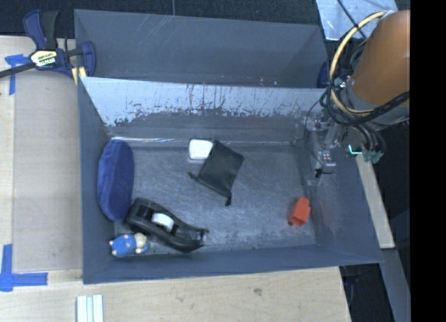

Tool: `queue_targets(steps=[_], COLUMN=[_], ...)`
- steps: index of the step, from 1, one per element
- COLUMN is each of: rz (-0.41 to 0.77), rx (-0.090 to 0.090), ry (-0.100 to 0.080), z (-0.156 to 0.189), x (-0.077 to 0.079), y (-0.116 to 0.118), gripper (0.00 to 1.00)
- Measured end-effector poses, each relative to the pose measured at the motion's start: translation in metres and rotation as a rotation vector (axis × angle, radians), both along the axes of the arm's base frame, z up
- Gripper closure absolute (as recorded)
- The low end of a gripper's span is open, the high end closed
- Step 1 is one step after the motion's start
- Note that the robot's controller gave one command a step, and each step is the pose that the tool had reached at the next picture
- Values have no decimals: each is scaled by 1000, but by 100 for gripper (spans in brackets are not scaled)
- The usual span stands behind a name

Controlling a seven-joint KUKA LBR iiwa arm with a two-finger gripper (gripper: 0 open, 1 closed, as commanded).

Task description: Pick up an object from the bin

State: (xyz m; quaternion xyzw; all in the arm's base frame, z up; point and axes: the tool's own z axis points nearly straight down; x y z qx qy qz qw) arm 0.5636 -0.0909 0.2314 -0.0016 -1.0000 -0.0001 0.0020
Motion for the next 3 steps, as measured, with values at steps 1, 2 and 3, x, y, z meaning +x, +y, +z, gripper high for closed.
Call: queue_targets(steps=[1, 2, 3], rz=[86, 254, 255], rx=[0, -3, -2], ry=[1, -15, -12], z=[-148, -160, -160], x=[-38, -79, -79], y=[-57, -41, -41], gripper=[0, 0, 100])
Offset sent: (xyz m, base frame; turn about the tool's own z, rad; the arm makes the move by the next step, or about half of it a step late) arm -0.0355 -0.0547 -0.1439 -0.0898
